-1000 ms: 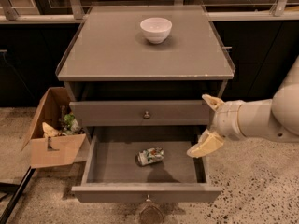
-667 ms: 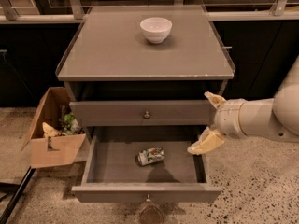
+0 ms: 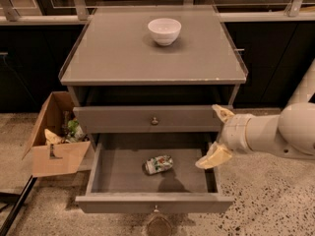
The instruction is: Pick 7up can from middle drawer and place on counter
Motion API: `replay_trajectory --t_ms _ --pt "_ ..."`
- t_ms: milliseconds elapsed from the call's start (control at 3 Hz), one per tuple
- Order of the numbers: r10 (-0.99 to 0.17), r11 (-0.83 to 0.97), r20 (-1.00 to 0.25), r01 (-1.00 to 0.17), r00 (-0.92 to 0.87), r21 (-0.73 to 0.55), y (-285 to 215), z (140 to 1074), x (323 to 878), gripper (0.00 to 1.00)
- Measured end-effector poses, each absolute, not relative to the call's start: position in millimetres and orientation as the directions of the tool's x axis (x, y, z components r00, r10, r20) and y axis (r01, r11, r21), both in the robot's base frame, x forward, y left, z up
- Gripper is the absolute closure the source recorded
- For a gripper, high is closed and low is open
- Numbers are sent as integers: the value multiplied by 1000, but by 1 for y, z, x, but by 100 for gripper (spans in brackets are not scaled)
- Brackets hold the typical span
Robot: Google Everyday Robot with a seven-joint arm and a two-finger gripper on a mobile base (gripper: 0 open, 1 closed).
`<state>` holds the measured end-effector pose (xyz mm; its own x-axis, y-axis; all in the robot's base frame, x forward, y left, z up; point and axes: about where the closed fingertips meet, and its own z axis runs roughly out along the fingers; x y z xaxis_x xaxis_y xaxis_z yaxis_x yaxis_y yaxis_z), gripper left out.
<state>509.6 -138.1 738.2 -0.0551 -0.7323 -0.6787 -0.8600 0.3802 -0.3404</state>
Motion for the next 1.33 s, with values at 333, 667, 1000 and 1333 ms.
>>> replay_trajectory --t_ms 333,667,1000,1333 --pt "-699 347 -715 -886 -26 -307 -134 708 514 0" --pt "-667 284 -745 -921 10 -266 -125 681 520 0" --pt "-640 212 -768 -952 36 -222 -112 656 524 0" --pt "-640 212 -768 -952 36 -222 -112 656 524 0"
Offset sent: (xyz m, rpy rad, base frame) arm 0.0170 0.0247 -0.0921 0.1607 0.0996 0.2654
